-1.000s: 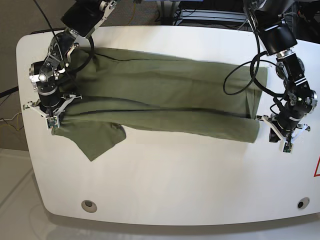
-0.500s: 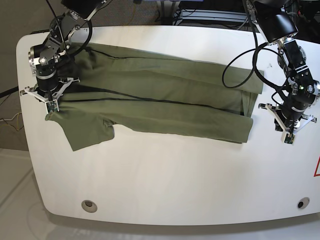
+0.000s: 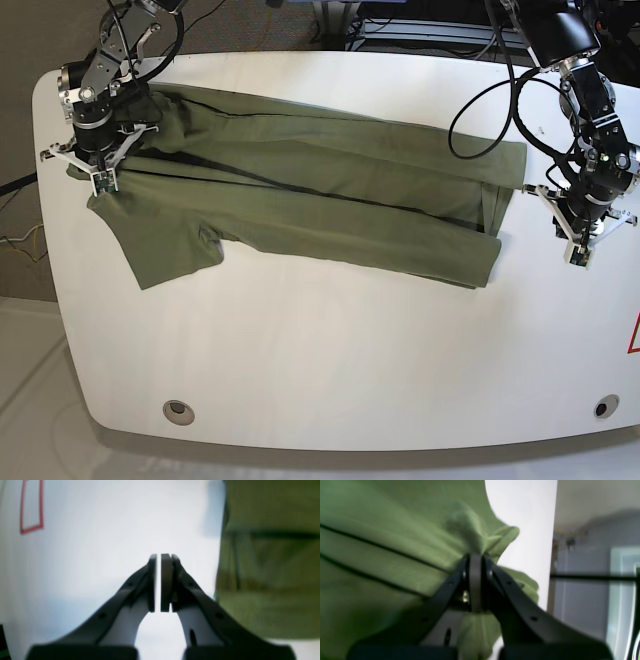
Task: Fold the T-shirt properly
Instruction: 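Lift the shirt side with both grippers and fold it over the folded edge, then lower the folded side and open both grippers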
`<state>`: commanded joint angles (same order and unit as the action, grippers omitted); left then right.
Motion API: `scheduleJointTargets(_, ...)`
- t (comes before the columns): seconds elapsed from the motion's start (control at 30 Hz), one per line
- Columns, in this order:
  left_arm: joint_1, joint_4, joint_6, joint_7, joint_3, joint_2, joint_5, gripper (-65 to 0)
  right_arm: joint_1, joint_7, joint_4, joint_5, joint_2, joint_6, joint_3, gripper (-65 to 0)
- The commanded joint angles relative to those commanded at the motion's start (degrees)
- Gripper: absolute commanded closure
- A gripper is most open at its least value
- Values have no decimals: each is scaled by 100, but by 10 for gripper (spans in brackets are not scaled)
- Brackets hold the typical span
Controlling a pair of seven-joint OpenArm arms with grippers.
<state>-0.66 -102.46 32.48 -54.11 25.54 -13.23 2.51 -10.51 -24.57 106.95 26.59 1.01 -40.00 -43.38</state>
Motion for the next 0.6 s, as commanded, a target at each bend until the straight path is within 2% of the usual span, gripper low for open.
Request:
scheduleJointTargets(0.13,-88,9,-18,26,0,18,0,-9,-9,0,-35,0,18,0,-193,0)
scheduleJointTargets(0.33,-229,9,-35,360,0,97,-9,-10,-62,0,-369,9,18,0,-325,0)
scheduleJointTargets(0.6,-229,18,-35,413,0,105,-9,-10,-149,0,-985,9,18,0,-220,0)
